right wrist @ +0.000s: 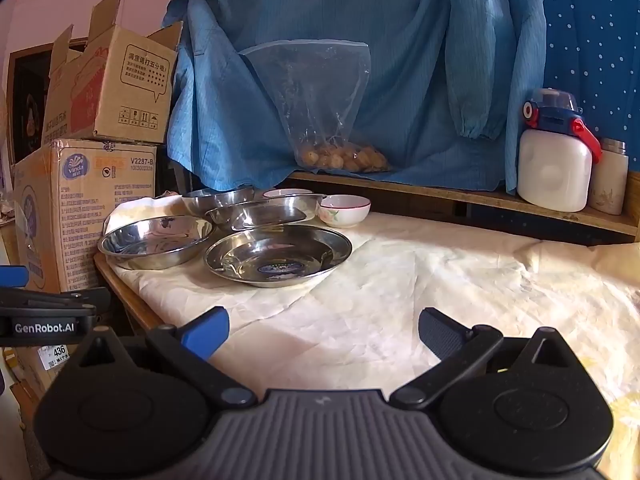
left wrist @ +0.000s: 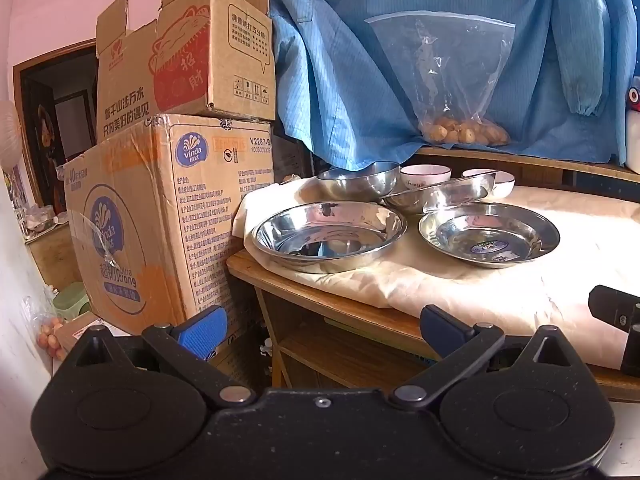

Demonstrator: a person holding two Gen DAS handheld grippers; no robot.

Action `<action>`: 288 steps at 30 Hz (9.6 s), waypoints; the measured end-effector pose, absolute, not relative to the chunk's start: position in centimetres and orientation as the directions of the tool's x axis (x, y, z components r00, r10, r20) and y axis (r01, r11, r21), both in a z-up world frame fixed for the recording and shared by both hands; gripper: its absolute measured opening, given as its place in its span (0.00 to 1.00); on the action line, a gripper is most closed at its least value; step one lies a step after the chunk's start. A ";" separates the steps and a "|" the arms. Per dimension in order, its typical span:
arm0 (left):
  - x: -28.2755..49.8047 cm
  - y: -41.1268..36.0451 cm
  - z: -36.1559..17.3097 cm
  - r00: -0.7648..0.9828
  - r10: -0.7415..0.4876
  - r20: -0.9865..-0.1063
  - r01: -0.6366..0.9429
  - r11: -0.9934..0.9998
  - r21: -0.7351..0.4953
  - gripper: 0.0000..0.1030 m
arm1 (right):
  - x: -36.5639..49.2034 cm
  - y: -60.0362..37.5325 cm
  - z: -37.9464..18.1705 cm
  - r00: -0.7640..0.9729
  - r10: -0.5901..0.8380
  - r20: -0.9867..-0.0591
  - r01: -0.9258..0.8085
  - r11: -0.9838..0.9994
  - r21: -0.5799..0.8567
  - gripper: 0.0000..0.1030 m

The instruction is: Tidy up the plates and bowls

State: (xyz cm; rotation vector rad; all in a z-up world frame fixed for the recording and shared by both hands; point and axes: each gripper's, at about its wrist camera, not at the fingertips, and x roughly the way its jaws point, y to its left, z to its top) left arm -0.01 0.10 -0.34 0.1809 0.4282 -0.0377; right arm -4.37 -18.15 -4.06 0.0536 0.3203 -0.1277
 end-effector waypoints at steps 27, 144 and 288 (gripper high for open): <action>0.1 0.4 -0.2 0.904 0.006 -0.427 0.071 0.984 0.165 0.99 | -4.3 -18.0 -3.9 0.941 -0.114 -0.318 0.133 0.990 0.037 1.00; 20.5 3.9 4.9 0.822 -0.064 -0.565 0.085 0.996 0.010 0.99 | 16.2 -18.2 3.3 0.910 0.053 -0.412 -0.067 0.998 -0.020 1.00; 17.6 10.0 2.0 0.710 -0.223 -0.668 0.078 0.968 -0.240 0.30 | 20.4 -12.2 0.6 0.761 0.245 -0.601 -0.251 0.965 0.075 0.29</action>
